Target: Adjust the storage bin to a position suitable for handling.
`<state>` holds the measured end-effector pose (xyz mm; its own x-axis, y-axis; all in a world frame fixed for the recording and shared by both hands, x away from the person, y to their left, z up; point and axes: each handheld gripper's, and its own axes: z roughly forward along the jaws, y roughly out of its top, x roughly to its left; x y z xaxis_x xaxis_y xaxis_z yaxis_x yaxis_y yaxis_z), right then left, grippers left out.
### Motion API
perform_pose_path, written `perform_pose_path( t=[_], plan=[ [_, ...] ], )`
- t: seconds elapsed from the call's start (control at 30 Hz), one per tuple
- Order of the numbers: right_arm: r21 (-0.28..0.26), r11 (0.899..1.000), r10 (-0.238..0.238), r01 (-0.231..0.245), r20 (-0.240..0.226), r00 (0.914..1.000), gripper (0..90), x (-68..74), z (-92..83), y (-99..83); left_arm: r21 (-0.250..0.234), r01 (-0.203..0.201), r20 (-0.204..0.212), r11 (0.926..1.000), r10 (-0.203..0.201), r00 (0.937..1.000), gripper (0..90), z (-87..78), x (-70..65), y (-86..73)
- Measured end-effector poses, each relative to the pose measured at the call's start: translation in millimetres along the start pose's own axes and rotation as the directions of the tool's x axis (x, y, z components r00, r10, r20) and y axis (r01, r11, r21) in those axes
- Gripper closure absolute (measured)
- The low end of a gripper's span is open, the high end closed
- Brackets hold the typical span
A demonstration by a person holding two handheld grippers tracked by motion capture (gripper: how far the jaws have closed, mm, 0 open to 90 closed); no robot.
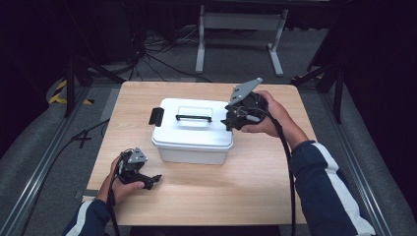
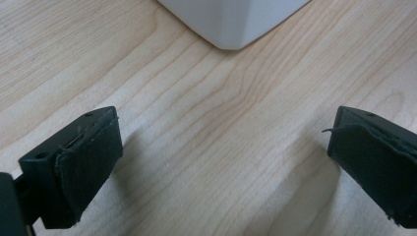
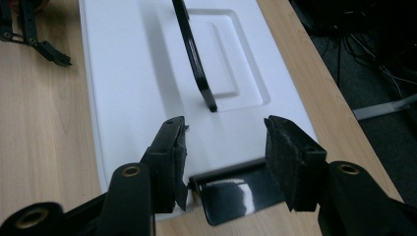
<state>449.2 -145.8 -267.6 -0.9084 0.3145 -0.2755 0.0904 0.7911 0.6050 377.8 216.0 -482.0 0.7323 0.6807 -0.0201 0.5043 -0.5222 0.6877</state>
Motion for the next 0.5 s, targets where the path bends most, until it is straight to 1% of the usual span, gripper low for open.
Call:
perform_pose_path(
  t=[0.03, 0.1, 0.13, 0.17, 0.2, 0.27, 0.3, 0.33, 0.37, 0.43, 0.5],
  plan=[
    [0.005, 1.0, -0.01, 0.01, 0.003, 0.9999, 52.0, 0.3, 3.9, 2.8, -0.003, -0.004, -0.001, 1.0, 0.004, 1.0, 0.5, -0.6, 0.0, -1.0],
    [0.012, 1.0, -0.029, 0.029, -0.01, 0.9995, 52.2, 0.0, 11.5, 8.4, 0.0, 0.003, -0.003, 1.0, -0.003, 1.0, 0.5, -2.3, -0.8, -2.7],
    [0.012, 1.0, -0.029, 0.029, -0.01, 0.9995, 52.2, 0.0, 11.5, 8.4, 0.0, 0.003, -0.003, 1.0, -0.003, 1.0, 0.5, -2.3, -0.8, -2.7],
    [0.015, 0.999, -0.033, 0.033, -0.016, 0.9993, 52.7, 0.1, 15.4, 10.9, 0.001, -0.004, -0.006, 1.0, 0.004, 1.0, 0.5, -3.7, -0.3, -3.8],
    [0.024, 0.999, -0.046, 0.046, -0.014, 0.9989, 53.0, 0.3, 21.6, 14.4, 0.003, 0.005, -0.005, 1.0, -0.005, 1.0, 0.5, -4.5, -1.1, -4.8],
    [0.042, 0.997, -0.066, 0.067, -0.02, 0.9976, 53.7, 0.3, 29.6, 18.5, -0.007, 0.003, -0.011, 1.0, -0.003, 0.9999, 0.5, -5.6, -1.4, -7.1],
    [0.047, 0.996, -0.07, 0.071, -0.025, 0.9972, 54.1, 0.7, 33.7, 20.4, -0.003, 0.01, -0.011, 0.9999, -0.01, 0.9999, 0.6, -6.7, -1.9, -7.9],
    [0.057, 0.995, -0.079, 0.081, -0.029, 0.9964, 54.2, 0.3, 37.3, 22.2, -0.001, 0.001, -0.014, 1.0, -0.001, 0.9999, 0.6, -7.6, -1.5, -8.4],
    [0.065, 0.995, -0.079, 0.082, -0.038, 0.9962, 54.2, 0.1, 40.8, 23.8, -0.004, 0.01, -0.01, 0.9999, -0.01, 0.9999, 0.5, -7.9, -2.0, -9.4],
    [0.089, 0.992, -0.092, 0.094, -0.034, 0.9952, 55.3, -0.9, 48.0, 27.2, 0.002, 0.013, -0.011, 0.9999, -0.013, 0.9999, 0.6, -9.8, -2.4, -11.0],
    [0.096, 0.991, -0.091, 0.095, -0.038, 0.9951, 55.5, -0.8, 50.4, 28.6, 0.003, 0.011, -0.01, 0.9999, -0.01, 0.9999, 0.6, -10.6, -2.2, -11.6]
  ],
)
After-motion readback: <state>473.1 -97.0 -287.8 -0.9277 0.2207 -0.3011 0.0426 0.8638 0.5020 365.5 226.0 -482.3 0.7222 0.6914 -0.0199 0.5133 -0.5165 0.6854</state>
